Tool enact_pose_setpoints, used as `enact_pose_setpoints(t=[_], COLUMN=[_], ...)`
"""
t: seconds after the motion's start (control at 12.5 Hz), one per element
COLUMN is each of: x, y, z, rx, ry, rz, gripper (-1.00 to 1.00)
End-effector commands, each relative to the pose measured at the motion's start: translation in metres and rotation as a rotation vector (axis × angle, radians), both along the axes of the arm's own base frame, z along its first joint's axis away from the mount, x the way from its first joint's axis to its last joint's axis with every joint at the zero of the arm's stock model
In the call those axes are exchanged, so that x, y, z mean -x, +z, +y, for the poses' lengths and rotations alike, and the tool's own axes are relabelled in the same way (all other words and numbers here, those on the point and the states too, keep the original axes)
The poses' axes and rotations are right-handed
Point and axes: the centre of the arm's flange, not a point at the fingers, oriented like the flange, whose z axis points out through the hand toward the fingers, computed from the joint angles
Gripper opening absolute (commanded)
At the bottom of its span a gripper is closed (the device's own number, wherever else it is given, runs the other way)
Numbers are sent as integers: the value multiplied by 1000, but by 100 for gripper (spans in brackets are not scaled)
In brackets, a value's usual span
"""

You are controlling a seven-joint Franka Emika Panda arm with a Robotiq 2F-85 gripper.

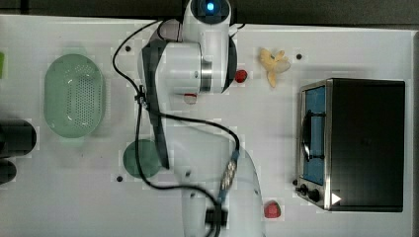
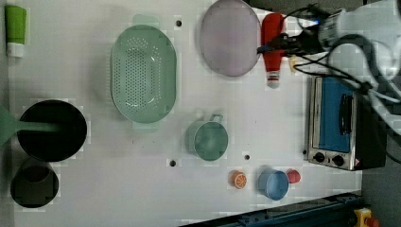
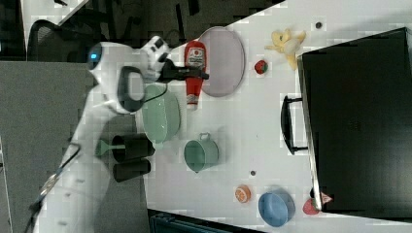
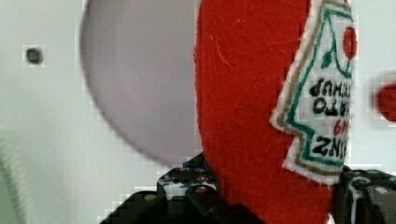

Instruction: Pick ketchup from plate and place it on table.

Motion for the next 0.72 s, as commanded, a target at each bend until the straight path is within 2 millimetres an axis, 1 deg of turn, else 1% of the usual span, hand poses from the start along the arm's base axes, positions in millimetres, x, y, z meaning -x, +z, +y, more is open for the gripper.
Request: enact_pose_setpoints(t=[0.08,0.16,0.32,0.48,0.72], x=[11,22,42,66,102], y=[113,122,131,126,104], z=[-45,-54,-68,-75,-85], rx=[24,32,45,56,69], ry=[-107,-117,-138,-152,-174], rz=[-57,-27,-1,28,63], gripper=[24,24,24,24,24])
